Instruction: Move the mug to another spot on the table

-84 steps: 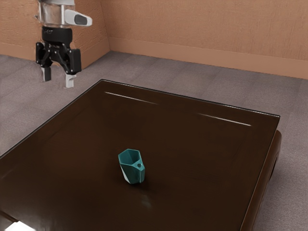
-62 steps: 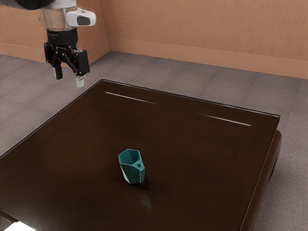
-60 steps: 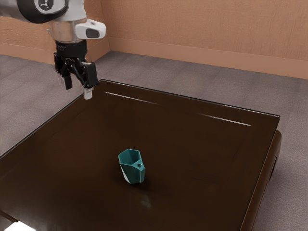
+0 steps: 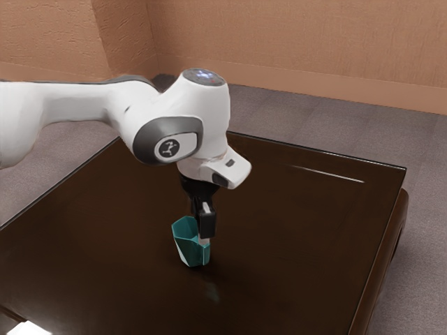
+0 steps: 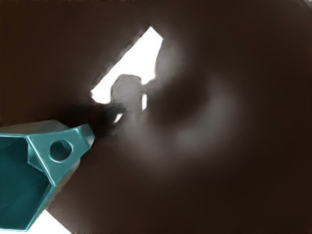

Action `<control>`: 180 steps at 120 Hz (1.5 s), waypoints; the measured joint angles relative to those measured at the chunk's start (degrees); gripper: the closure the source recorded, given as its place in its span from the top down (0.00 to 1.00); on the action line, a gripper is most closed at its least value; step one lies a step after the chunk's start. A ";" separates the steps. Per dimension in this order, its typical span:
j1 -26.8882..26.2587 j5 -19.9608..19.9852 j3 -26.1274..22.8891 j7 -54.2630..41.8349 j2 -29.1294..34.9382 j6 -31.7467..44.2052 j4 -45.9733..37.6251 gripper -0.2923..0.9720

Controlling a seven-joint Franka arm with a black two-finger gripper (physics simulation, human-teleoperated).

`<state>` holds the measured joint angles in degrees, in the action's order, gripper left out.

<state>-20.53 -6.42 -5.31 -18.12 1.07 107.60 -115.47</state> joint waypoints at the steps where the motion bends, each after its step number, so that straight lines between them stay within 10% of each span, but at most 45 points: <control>1: 0.00 -0.10 -0.15 -0.52 -0.04 0.27 -0.28 0.75; 50: -1.46 -3.73 -5.23 -29.83 -9.38 14.50 -0.77 0.74; 88: 0.42 -19.94 -5.09 -47.61 -14.10 16.48 -2.81 0.72; 180: 0.24 -26.89 1.32 -38.73 -13.70 20.75 -6.90 0.41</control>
<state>-20.30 -33.32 -3.99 -56.85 -12.63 128.35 -122.37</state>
